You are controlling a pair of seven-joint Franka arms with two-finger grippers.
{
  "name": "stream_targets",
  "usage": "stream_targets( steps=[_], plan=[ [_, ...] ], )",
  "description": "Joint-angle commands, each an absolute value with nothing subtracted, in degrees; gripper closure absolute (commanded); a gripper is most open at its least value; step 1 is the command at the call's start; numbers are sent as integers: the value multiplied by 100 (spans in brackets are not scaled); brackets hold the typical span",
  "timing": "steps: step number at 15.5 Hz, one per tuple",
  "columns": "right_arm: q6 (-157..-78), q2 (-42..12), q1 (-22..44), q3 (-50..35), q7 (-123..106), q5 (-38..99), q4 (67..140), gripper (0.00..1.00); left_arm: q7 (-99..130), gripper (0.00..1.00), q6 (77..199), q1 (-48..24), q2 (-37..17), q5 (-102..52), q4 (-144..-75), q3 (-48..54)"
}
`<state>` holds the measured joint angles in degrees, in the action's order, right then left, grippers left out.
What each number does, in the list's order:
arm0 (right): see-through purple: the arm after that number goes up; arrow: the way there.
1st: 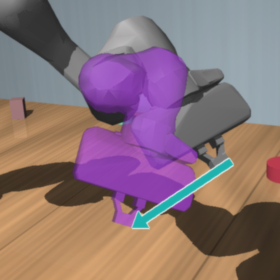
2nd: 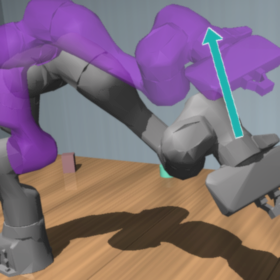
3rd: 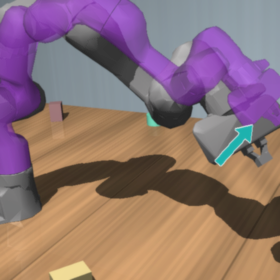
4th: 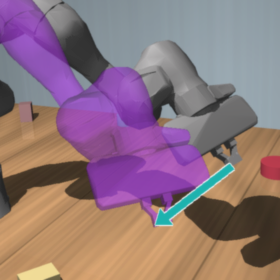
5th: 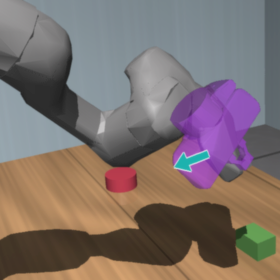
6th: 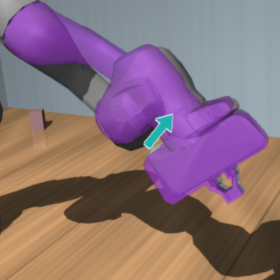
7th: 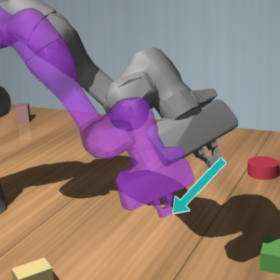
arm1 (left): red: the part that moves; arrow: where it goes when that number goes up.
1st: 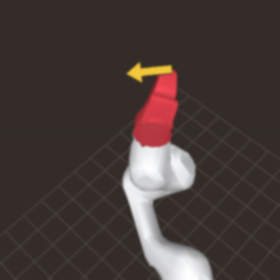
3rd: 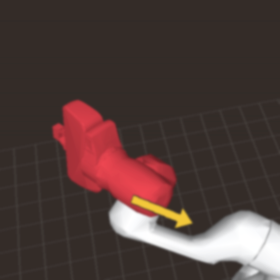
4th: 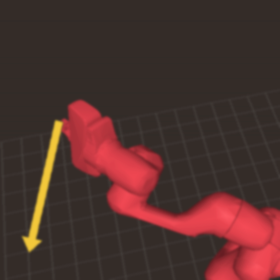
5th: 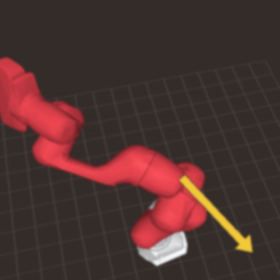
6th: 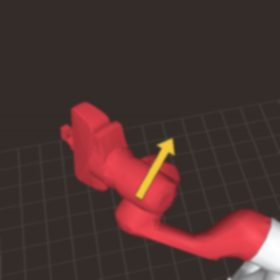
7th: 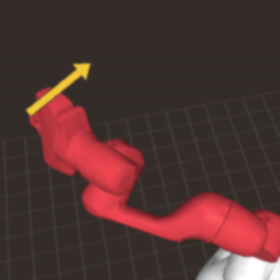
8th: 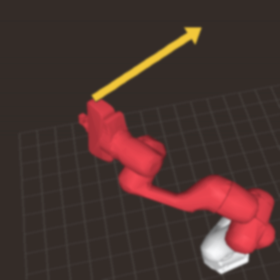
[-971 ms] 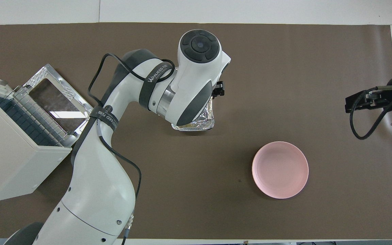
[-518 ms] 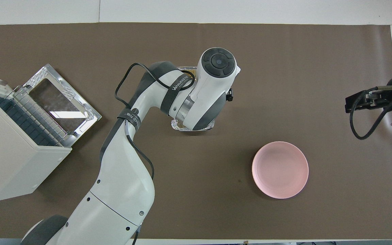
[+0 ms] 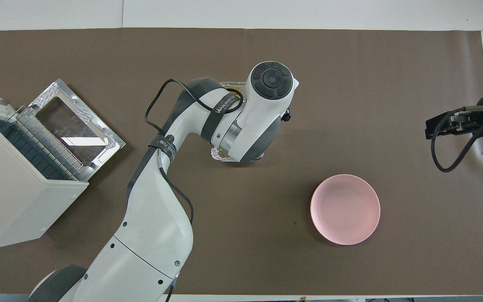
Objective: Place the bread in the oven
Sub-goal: 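Lift the foil tray with the left gripper and carry it to the oven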
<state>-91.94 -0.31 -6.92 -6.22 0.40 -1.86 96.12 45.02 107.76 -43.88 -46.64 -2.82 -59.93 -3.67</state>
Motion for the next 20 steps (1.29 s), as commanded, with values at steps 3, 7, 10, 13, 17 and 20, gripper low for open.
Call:
stream_targets(
  steps=[3,7,10,13,17,20],
  plan=[
    [-9167,88,-800,-712,-88,-290,9729,0,4798,17,10863,-4561,-4930,-158,-5854,-448],
    [-9167,88,-800,-712,-88,-290,9729,0,5018,45,10828,-4623,-4922,-167,-5880,-448],
    [-9167,88,-800,-712,-88,-290,9729,0,5115,76,10854,-4623,-4913,-193,-5880,-440],
    [-9167,88,-800,-712,-88,-290,9729,0,5124,94,10863,-4614,-4904,-193,-5889,-448],
    [-9167,88,-800,-712,-88,-290,9729,0,5124,100,10776,-4527,-4887,-167,-5959,-457],
    [-9167,88,-800,-712,-88,-290,9729,0,5351,100,10232,-4526,-4581,-211,-5959,-719]
  ],
)
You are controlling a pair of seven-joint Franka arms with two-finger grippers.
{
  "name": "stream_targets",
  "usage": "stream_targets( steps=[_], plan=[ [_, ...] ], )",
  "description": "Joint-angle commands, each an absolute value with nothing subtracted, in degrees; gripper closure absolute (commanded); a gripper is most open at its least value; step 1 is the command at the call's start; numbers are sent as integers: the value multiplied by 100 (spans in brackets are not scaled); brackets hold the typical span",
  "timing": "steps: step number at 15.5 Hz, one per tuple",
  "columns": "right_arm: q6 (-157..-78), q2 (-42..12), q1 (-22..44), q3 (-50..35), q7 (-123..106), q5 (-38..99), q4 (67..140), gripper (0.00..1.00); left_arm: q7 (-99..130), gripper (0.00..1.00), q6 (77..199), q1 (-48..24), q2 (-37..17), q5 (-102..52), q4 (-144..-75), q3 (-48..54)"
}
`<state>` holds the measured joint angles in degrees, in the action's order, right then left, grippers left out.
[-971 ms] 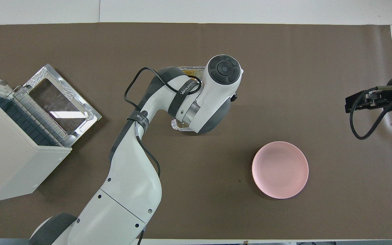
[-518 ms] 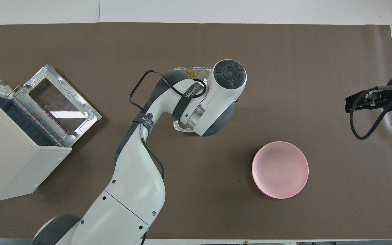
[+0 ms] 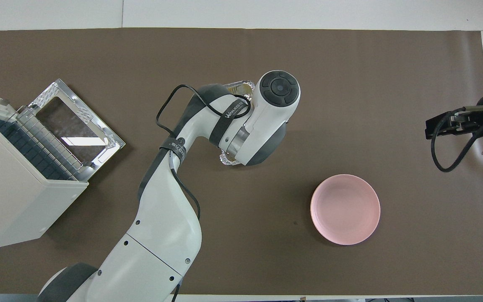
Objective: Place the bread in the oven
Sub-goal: 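Lift the foil tray with the left gripper and carry it to the oven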
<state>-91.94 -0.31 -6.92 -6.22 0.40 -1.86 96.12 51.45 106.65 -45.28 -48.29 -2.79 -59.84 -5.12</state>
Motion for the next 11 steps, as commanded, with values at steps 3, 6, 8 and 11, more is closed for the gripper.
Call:
stream_targets(
  steps=[3,6,8,11],
  plan=[
    [-9167,88,-800,-712,-88,-290,9729,0,5536,100,9626,-4229,-4141,-360,-5942,-896],
    [-9167,88,-800,-712,-88,-290,9729,0,5993,100,9457,-3685,-3816,-580,-5976,-914],
    [-9167,88,-800,-712,-88,-290,9729,0,6003,100,9142,-3254,-3613,-554,-5977,-896],
    [-9167,88,-800,-712,-88,-290,9729,0,5994,100,8781,-2796,-3472,-466,-6073,-1194]
  ],
)
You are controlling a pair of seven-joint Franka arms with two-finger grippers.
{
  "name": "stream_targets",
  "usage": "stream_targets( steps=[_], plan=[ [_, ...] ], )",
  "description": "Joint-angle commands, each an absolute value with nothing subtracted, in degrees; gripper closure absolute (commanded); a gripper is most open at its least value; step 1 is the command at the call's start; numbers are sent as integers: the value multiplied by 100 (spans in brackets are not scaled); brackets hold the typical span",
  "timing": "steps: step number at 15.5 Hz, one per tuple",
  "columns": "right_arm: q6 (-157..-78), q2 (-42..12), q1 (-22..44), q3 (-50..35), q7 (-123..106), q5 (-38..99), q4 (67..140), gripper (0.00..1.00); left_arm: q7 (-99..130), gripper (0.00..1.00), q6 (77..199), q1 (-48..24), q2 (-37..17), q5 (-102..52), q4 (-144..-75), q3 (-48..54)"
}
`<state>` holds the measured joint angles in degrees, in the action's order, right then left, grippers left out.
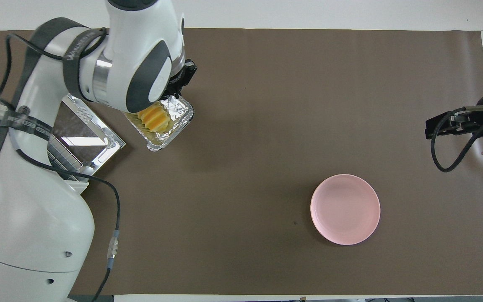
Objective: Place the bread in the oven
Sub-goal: 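Lift the foil tray with the left gripper and carry it to the oven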
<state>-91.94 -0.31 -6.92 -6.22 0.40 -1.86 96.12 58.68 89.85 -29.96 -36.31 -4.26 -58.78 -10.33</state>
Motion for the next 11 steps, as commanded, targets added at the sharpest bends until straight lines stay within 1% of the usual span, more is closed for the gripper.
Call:
stream_targets(
  steps=[1,4,7,11],
  plan=[
    [-9167,88,-800,-712,-88,-290,9729,0,5994,100,8772,-2778,-3454,-457,-6108,-1326],
    [-9167,88,-800,-712,-88,-290,9729,0,5977,100,8675,-2760,-3402,-290,-6283,-1590],
    [-9167,88,-800,-712,-88,-290,9729,0,5645,100,8657,-2514,-3244,-142,-6600,-1635],
    [-9167,88,-800,-712,-88,-290,9729,0,4598,100,8797,-2312,-2857,88,-7452,-1635]
  ],
)
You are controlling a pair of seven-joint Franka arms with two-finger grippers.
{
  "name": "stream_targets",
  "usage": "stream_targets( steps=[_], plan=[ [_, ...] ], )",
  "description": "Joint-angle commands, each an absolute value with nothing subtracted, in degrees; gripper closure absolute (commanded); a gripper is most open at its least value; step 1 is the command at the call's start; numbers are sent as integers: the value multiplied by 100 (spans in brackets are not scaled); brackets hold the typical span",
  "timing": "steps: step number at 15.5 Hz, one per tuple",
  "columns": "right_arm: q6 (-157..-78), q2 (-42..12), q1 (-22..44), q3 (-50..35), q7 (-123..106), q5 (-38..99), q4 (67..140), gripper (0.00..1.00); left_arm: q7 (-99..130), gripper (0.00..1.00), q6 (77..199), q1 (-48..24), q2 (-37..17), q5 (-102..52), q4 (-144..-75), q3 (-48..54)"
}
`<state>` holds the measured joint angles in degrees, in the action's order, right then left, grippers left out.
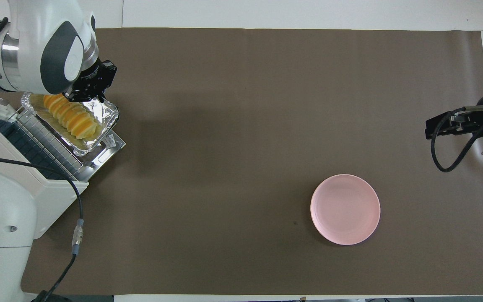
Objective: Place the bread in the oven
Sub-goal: 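Lift the foil tray with the left gripper and carry it to the oven, then slide the foil tray into the open toaster oven with the left gripper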
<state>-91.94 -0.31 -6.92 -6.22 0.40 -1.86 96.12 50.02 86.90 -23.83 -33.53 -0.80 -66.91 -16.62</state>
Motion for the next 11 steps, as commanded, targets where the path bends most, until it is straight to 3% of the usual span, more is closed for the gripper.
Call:
stream_targets(
  steps=[1,11],
  plan=[
    [-9167,88,-800,-712,-88,-290,9729,0,4518,100,8807,-2242,-2813,88,-7549,-1635],
    [-9167,88,-800,-712,-88,-290,9729,0,4140,100,9061,-1987,-2356,369,-8560,-1635]
  ],
)
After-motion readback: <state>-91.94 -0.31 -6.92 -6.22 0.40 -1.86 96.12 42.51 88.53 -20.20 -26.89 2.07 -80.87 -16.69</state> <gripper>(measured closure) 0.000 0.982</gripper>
